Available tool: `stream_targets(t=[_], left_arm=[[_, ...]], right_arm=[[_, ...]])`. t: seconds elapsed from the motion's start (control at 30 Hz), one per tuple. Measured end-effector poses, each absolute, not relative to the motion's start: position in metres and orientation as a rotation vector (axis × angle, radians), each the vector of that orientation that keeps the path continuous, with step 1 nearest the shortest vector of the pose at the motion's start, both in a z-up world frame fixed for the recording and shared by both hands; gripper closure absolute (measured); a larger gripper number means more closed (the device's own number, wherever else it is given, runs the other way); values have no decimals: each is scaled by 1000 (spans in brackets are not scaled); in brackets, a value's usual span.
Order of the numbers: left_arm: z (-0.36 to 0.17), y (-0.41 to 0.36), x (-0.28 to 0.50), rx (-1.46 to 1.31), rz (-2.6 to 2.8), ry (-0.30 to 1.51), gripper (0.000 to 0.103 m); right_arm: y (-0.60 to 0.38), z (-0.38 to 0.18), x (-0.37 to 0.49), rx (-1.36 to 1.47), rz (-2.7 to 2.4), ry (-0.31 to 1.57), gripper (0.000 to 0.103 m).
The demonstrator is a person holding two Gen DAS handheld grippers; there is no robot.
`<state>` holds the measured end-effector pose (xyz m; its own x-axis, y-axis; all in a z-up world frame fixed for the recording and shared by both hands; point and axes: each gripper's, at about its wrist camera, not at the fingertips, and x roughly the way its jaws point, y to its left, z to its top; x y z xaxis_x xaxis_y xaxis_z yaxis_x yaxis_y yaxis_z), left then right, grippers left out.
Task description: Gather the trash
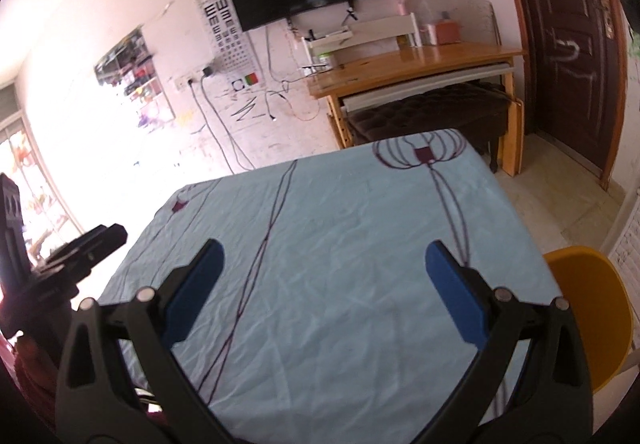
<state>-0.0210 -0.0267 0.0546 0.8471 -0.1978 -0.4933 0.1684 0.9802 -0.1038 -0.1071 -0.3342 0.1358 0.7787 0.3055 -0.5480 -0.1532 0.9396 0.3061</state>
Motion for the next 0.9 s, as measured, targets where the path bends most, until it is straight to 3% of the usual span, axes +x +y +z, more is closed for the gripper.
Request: stream_targets(t=[0.9], left_arm=[[47,1,-26,-90,-137,539,7]], right_arm=[[-323,132,-109,218,251,635,6]])
